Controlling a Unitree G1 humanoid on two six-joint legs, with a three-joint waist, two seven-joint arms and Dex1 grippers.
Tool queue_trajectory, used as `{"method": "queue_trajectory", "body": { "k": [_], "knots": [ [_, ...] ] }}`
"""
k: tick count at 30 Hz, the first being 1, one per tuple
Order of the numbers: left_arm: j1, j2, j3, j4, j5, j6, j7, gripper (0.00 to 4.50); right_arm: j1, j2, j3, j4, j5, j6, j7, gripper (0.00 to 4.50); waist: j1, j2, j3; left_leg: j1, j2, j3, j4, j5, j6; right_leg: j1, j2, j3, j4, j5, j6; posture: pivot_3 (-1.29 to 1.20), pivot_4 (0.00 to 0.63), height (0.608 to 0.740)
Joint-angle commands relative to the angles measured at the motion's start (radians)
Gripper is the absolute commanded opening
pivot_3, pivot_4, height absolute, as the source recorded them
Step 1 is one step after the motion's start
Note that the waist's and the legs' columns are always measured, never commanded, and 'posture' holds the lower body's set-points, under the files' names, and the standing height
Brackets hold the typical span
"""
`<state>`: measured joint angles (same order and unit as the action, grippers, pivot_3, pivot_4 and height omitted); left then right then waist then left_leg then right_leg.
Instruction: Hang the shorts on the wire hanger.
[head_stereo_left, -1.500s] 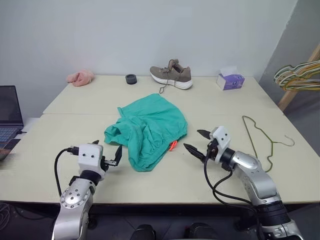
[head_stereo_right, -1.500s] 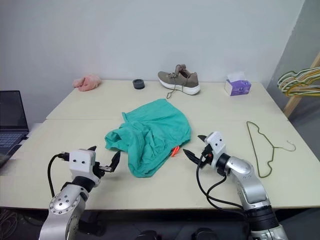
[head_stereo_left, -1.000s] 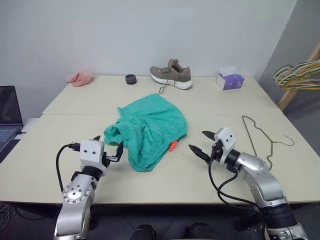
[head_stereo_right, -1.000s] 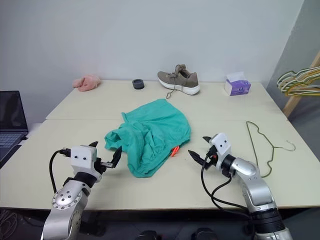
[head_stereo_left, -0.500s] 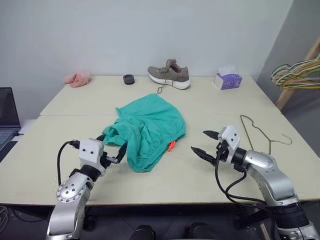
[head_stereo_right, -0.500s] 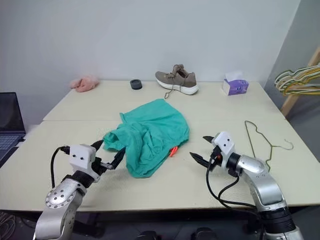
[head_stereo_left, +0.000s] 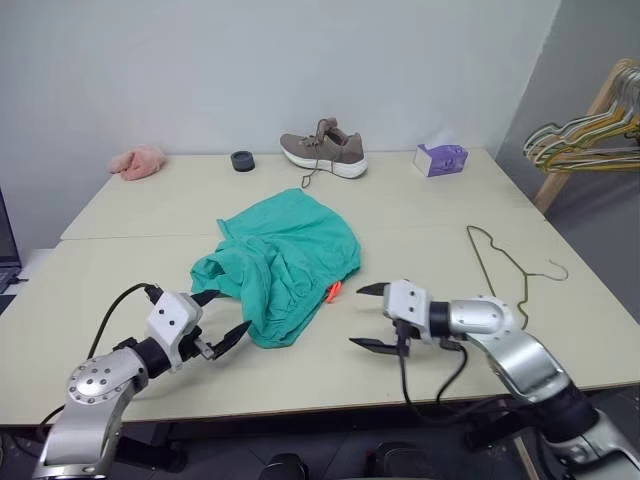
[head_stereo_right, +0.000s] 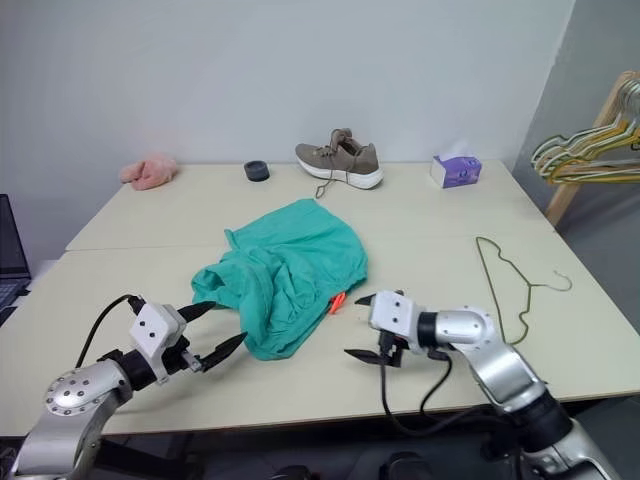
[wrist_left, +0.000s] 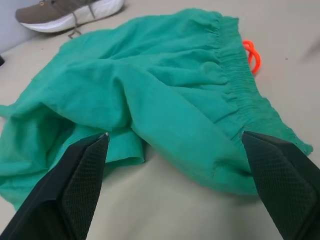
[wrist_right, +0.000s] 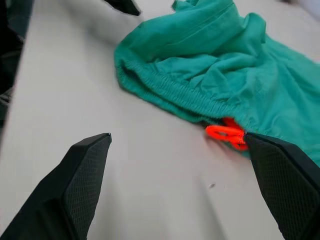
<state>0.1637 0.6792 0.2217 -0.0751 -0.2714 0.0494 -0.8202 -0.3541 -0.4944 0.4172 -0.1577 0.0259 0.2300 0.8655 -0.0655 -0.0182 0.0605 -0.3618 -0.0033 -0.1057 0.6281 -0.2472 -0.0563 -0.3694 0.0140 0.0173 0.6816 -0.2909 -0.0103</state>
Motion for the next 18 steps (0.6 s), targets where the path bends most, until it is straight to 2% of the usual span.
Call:
{"method": "queue_trajectory", "body": {
  "k": [1,7,18],
  "knots": [
    [0.011,0.034,0.069,0.027,-0.021,-0.029,-0.024,4.48,-0.07,0.047,0.052,0.088,-0.106,-0.087,-0.052,4.5,-0.001,0.0,0.0,0.0,0.0,0.0,0.0,0.0,0.0,0.0,0.0,0.0,0.0,0.0,0.0,-0.07,0.0,0.74],
    [0.032,0.054,0.098,0.018,-0.054,0.009,-0.059,4.48,-0.19,0.149,0.16,0.303,-0.27,-0.224,-0.107,4.5,-0.001,0.001,0.0,-0.002,0.0,0.0,-0.001,0.0,0.0,-0.002,0.0,0.0,0.0,0.0,0.0,-0.06,0.0,0.74],
    [0.093,0.113,0.094,-0.134,-0.168,0.208,-0.16,4.48,-0.322,0.342,0.268,0.578,-0.436,-0.383,-0.206,4.5,-0.01,-0.001,0.0,-0.001,0.002,-0.001,-0.001,0.0,0.0,-0.002,0.0,0.0,0.001,0.0,-0.001,-0.05,0.0,0.74]
  ]
}}
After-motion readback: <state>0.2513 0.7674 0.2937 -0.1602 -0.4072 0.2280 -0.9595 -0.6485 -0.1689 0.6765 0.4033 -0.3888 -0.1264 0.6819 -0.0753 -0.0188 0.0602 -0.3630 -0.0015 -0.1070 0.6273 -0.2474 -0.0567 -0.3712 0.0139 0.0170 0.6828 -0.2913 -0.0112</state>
